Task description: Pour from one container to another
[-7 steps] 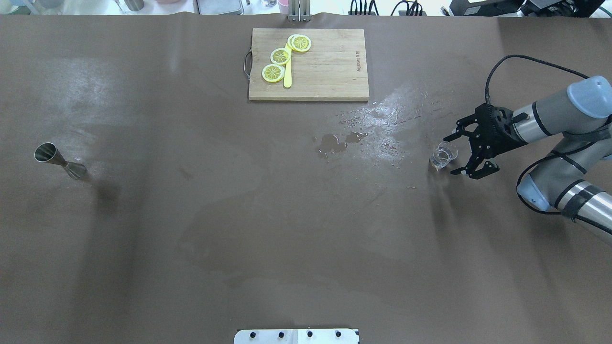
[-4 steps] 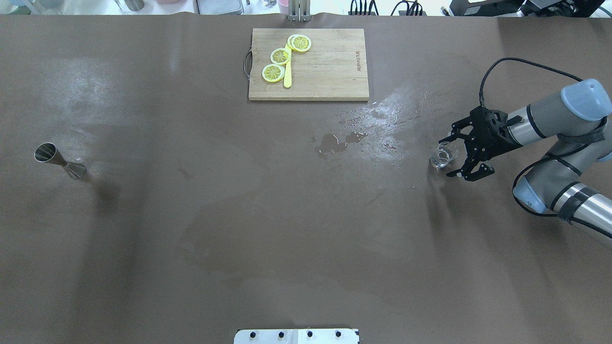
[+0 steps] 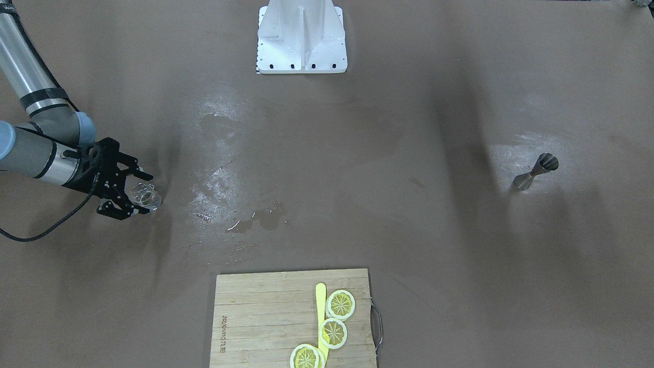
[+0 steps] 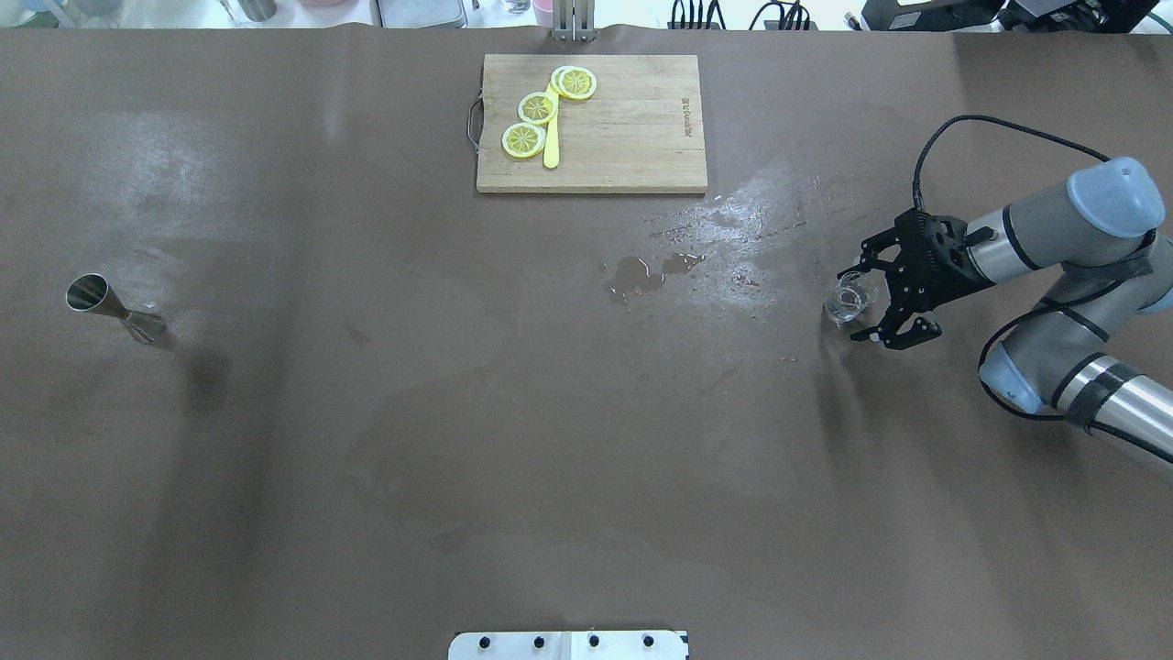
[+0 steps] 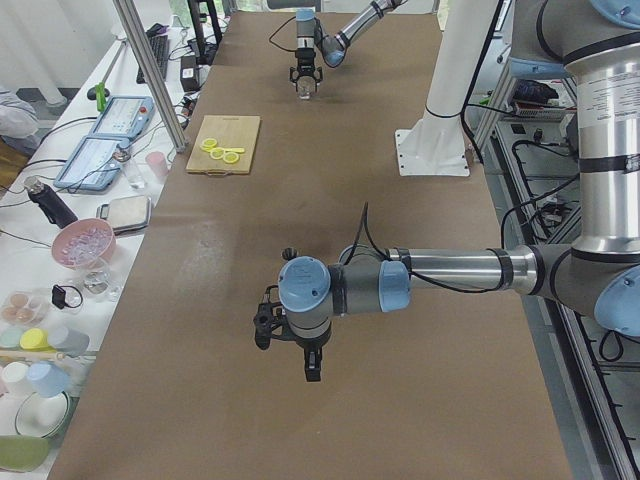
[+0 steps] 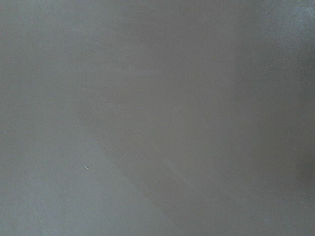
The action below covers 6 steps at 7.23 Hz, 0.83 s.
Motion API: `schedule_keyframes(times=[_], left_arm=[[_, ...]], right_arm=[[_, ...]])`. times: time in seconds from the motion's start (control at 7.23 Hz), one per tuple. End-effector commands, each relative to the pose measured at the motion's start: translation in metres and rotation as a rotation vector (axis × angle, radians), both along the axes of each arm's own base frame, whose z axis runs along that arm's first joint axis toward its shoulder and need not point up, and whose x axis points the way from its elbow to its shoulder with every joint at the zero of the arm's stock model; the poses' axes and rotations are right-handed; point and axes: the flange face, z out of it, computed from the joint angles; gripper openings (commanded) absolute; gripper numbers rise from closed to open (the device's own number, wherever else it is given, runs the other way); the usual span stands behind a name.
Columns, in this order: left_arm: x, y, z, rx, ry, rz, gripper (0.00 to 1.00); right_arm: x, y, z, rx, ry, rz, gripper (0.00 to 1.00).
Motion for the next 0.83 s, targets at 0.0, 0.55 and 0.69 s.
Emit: schedule_keyframes(times=[0.0,0.55,0.69], left_arm=[[0.008,-0.009,-0.016,0.068,0.102,0.002,0.99],[0.021,-0.021,-0.052,0.298,0.222,0.032,0.99],[0.024,-0.016,-0.060,0.337,0.226,0.041,0.99]], right_arm=[[0.002,-0.001,0.000,0.000,0.000,0.004,0.72],[0.016,-0.012,0.000,-0.009,0.005,0.032,0.12],[0.024,-0.017,-0.002,-0.007,0.004,0.045,0.00]])
